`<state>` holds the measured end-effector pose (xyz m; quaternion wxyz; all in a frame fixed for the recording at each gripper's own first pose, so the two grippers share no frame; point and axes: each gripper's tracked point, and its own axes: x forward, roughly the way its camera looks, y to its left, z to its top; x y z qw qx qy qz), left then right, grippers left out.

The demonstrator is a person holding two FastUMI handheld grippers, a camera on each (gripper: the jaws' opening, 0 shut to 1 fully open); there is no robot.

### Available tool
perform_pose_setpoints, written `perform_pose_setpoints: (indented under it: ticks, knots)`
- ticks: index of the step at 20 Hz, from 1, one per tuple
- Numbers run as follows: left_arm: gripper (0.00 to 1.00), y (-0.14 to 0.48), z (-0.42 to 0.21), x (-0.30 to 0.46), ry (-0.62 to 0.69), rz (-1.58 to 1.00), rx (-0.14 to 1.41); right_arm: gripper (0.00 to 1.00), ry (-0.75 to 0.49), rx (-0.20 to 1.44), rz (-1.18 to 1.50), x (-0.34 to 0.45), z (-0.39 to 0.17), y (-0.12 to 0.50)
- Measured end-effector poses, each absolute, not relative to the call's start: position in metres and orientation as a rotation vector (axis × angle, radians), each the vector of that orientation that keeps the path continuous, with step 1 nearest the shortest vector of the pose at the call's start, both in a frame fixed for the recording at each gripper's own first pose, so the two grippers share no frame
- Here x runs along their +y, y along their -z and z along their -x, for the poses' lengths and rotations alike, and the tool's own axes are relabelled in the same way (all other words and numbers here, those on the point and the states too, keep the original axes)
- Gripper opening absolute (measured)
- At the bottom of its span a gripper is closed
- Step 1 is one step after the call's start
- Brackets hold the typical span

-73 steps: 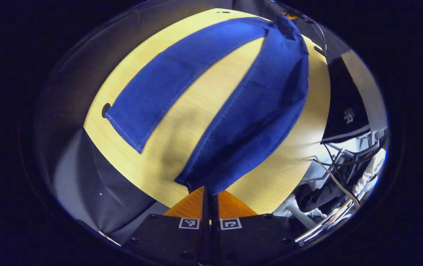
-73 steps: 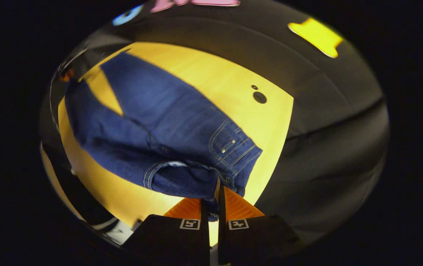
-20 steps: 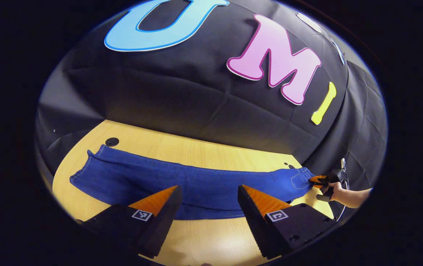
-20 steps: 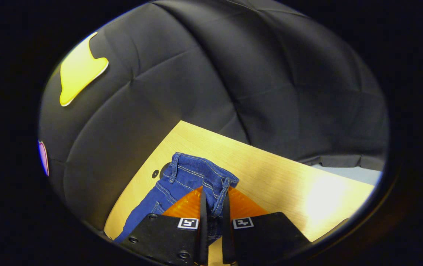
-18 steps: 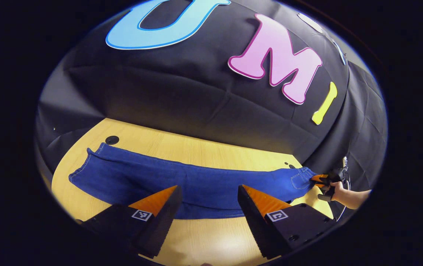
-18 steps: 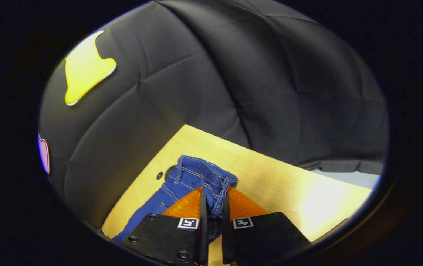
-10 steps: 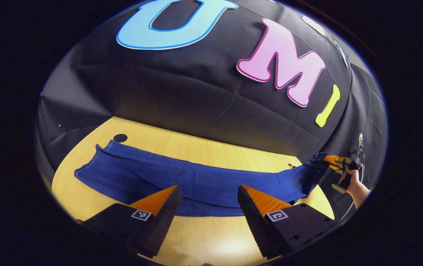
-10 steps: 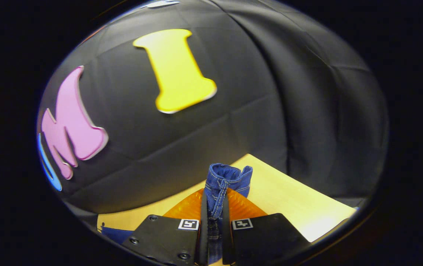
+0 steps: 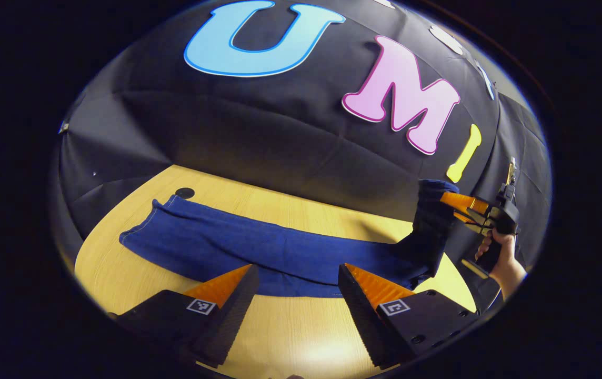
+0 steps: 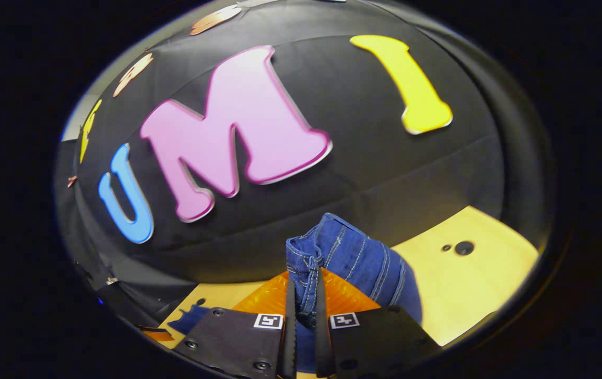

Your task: Grasp the waist and the cuffs of the jeans and fold them to make the two legs overlap; first hold the waist and fold one-third of the jeans toward the cuffs, then hold the cuffs and fold the remaining one-third in the same direction to finish folding.

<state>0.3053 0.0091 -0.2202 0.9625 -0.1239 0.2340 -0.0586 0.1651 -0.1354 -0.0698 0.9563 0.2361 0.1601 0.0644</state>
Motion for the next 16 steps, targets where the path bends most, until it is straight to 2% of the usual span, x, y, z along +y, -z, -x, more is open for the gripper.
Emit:
perform_pose_setpoints:
  ticks: [6,7,8,10,14,15,16]
  knots:
    - [0.96,0.234,-0.303,0.039,0.039,0.332,0.457,0.17,-0.31,0.403,-0.467,-0.088,-0.133,0.109]
    - [0.92,0.236,-0.306,0.047,0.016,0.346,0.45,0.17,-0.32,0.43,-0.463,-0.082,-0.129,0.122]
    - [0.96,0.239,-0.31,0.054,-0.009,0.362,0.441,0.17,-0.33,0.459,-0.458,-0.076,-0.123,0.137]
    - [0.96,0.247,-0.316,0.077,-0.071,0.387,0.424,0.18,-0.356,0.507,-0.462,-0.062,-0.111,0.164]
    - [0.96,0.264,-0.333,0.146,-0.23,0.382,0.394,0.9,-0.382,0.554,-0.387,-0.049,-0.093,0.191]
    - [0.96,0.267,-0.337,0.168,-0.265,0.364,0.381,0.97,-0.376,0.543,-0.344,-0.052,-0.091,0.192]
    - [0.96,0.27,-0.339,0.189,-0.294,0.338,0.376,0.97,-0.368,0.53,-0.31,-0.056,-0.087,0.188]
